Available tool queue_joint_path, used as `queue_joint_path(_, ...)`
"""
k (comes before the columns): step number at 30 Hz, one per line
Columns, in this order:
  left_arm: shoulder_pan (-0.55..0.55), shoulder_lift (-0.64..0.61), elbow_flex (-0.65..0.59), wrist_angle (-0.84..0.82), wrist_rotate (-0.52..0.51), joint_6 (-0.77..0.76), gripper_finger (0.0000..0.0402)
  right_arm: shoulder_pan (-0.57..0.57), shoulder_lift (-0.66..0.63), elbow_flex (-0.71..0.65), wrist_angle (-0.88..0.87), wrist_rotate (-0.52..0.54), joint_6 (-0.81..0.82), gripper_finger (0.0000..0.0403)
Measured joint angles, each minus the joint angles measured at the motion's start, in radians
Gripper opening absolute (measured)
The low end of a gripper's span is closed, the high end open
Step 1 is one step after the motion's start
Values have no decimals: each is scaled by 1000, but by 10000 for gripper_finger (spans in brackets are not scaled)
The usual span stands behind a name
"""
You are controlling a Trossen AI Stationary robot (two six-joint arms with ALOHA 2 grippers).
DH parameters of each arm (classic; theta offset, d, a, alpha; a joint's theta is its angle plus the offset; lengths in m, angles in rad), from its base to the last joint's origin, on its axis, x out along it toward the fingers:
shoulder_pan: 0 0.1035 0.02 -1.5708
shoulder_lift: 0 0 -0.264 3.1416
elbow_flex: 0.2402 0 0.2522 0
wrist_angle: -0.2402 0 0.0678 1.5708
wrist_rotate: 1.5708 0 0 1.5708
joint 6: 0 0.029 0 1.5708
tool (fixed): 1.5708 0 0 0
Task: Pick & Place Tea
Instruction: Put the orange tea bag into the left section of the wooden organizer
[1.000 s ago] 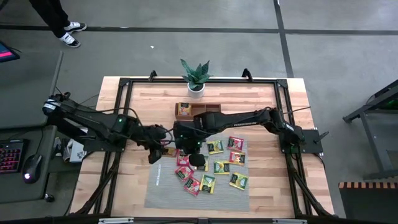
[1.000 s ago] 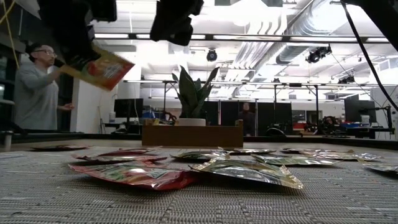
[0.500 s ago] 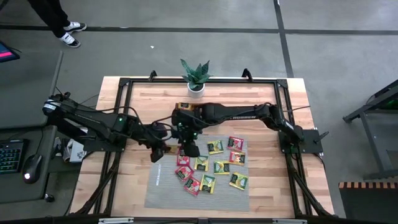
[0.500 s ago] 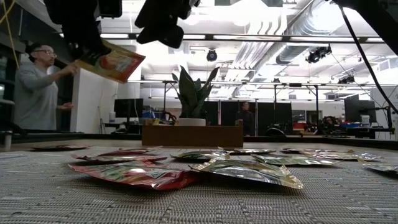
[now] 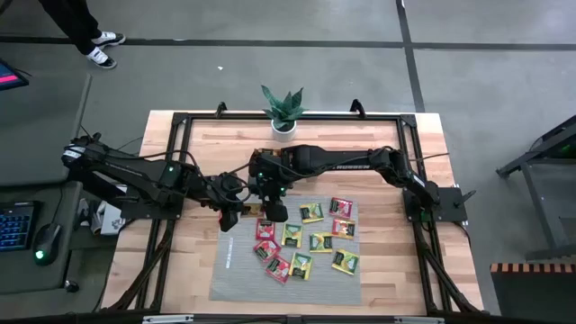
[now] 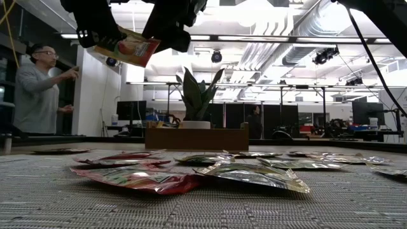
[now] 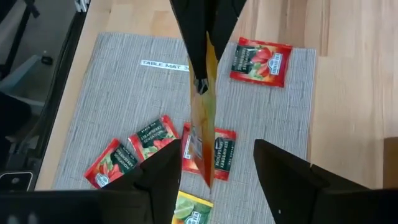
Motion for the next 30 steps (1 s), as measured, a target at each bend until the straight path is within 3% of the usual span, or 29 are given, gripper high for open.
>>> queue_joint_path(5, 0, 0, 0, -2, -4, -4, 0, -4, 0, -8, -23, -5, 0, 191)
queue_joint_path(16, 0, 0, 0, 13, -15, -4, 0, 2, 9, -55, 0, -62, 3, 88)
queue_joint_path(30, 0, -1, 0, 17, -17, -4, 0, 2, 8, -55, 84, -98, 23, 28)
